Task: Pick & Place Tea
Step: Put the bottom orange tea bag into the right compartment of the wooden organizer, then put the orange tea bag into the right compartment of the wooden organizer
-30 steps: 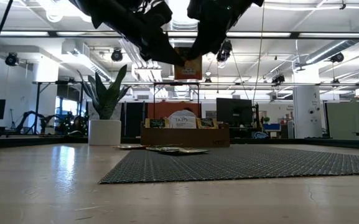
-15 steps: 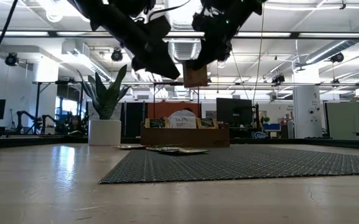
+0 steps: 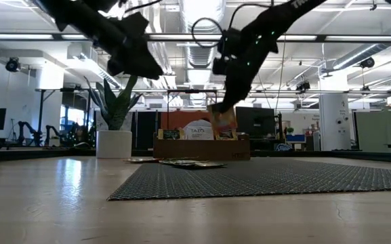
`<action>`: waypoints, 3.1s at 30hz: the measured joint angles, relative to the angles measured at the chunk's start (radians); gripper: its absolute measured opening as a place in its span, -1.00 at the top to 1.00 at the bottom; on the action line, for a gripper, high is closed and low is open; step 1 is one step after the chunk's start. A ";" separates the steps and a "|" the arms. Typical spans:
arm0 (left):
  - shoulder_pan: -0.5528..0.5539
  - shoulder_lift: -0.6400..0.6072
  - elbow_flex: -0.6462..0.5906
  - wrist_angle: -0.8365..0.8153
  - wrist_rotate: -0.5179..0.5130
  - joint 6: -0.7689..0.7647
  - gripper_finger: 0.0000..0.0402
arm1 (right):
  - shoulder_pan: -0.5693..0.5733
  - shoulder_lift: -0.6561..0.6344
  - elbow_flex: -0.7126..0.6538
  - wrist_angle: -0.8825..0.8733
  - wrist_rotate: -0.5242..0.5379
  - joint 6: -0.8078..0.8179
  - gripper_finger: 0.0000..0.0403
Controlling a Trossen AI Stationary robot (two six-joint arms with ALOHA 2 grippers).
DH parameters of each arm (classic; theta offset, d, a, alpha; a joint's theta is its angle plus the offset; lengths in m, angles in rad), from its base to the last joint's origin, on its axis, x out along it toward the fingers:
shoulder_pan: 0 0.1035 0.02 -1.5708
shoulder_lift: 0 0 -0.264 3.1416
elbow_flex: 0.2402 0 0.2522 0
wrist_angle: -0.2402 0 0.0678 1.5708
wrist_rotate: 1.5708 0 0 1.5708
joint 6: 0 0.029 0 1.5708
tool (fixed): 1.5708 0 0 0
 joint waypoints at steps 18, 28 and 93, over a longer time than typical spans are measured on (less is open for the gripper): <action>0.086 -0.181 -0.161 0.072 -0.118 -0.113 0.38 | -0.043 0.072 0.006 -0.025 0.034 -0.124 0.96; 0.105 -0.181 -0.158 0.089 -0.205 -0.169 0.38 | -0.092 0.072 0.005 -0.018 0.034 -0.182 0.96; 0.115 -0.126 -0.279 0.069 -0.037 -0.213 0.38 | -0.077 0.018 0.003 -0.007 -0.016 -0.054 0.37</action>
